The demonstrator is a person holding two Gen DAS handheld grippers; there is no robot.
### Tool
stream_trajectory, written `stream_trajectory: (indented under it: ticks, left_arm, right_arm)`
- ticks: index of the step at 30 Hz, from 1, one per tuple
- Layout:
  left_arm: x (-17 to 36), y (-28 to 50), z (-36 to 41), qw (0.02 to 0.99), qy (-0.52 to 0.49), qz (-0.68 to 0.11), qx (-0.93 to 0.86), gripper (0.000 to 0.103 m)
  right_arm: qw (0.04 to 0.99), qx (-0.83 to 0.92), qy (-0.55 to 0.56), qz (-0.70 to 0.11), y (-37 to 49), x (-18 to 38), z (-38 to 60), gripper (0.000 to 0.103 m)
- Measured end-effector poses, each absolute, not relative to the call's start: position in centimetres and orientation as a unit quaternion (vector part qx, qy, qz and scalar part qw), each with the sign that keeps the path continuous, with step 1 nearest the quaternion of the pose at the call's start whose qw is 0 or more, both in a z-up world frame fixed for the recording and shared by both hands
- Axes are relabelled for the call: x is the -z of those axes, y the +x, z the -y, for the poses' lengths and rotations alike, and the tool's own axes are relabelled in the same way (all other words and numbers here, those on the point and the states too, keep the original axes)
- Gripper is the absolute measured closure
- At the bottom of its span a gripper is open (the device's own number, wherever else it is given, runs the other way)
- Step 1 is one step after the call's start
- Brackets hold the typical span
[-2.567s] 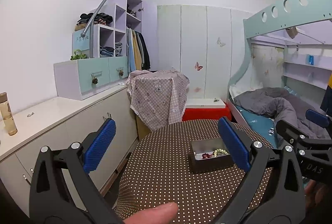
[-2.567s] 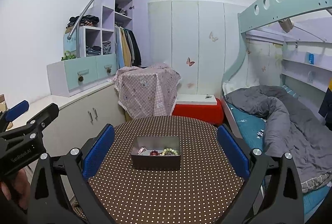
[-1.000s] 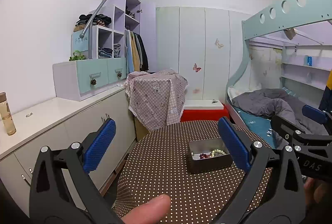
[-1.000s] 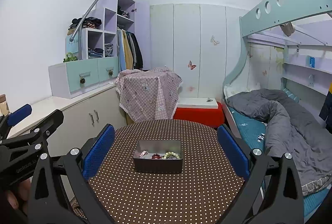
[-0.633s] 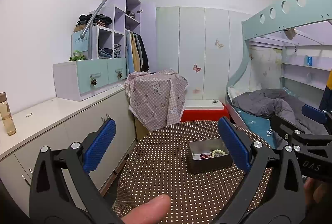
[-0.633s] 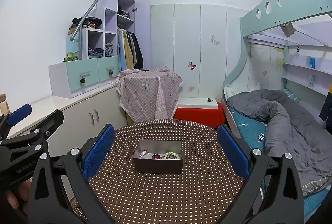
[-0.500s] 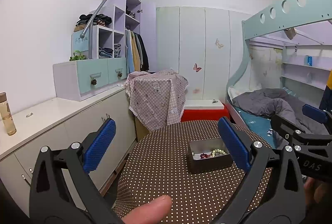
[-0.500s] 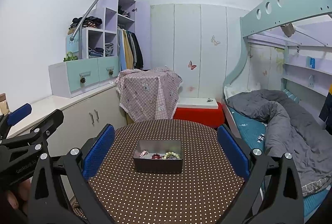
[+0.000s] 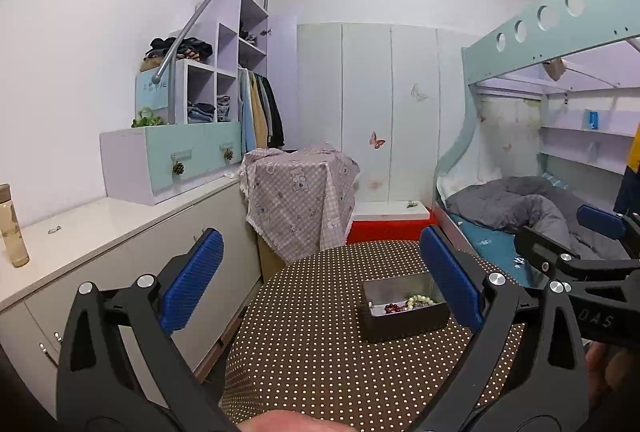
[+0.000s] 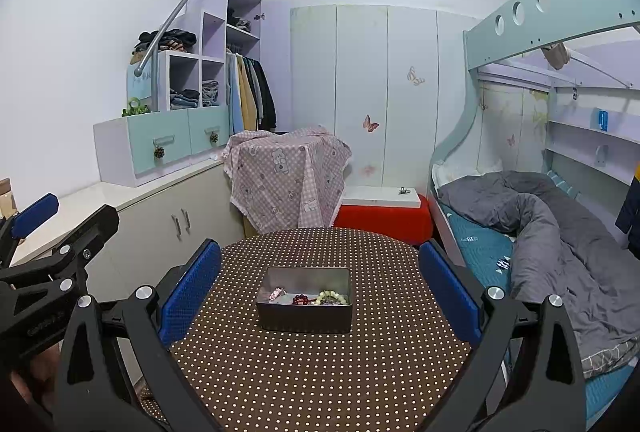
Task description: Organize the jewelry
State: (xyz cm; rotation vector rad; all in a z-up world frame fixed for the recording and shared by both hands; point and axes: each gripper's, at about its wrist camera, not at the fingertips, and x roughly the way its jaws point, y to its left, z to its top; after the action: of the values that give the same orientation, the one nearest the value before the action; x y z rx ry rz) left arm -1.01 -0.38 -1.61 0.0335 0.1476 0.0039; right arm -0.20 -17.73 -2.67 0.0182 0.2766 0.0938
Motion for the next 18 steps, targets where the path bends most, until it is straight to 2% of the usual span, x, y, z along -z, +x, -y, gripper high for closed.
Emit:
stream_trajectory:
  ticks: [18]
  left_arm:
    - [1.62,-0.72,0.38,0.996,0.018,-0.089,-0.009,0.006]
  right_arm:
    - [0.989,-0.048,0.008,-0.138,-0.15,2.88,17.72,0.008]
